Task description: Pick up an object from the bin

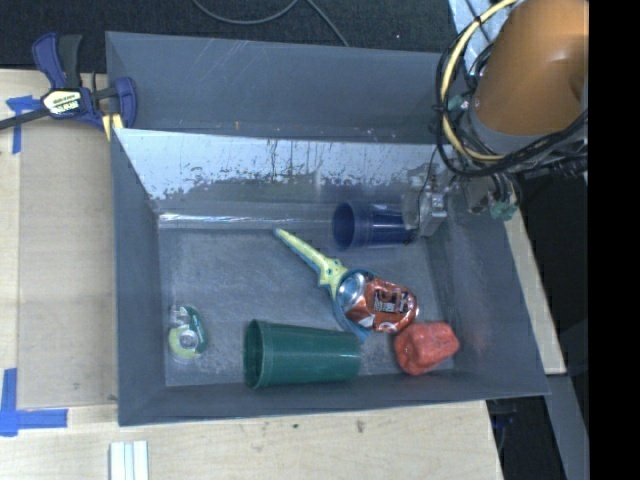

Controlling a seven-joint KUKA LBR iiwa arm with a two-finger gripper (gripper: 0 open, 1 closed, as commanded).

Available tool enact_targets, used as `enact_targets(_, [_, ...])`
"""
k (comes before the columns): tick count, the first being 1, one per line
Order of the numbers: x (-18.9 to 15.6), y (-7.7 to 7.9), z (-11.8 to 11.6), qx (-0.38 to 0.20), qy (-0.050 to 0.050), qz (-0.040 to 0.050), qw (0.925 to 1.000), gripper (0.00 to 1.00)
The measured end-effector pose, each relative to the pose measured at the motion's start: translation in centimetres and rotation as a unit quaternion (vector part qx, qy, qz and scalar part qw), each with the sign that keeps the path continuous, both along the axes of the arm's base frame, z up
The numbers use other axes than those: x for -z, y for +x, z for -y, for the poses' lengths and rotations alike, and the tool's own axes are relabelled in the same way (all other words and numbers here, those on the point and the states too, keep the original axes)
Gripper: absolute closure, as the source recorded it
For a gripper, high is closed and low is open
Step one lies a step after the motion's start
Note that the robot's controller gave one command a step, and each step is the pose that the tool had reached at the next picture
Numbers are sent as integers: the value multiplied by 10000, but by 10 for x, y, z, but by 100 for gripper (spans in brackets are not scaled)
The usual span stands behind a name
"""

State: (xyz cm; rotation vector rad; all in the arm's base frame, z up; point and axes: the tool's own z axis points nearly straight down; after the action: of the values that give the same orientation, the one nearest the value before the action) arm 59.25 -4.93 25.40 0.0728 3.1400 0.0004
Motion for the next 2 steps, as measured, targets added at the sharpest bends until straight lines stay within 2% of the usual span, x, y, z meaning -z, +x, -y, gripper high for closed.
enact_targets(1, [-15,-4,-4,-224,-1,-28,9997,100])
enact_targets(2, [-35,1,-23,-973,-15,77,9952,100])
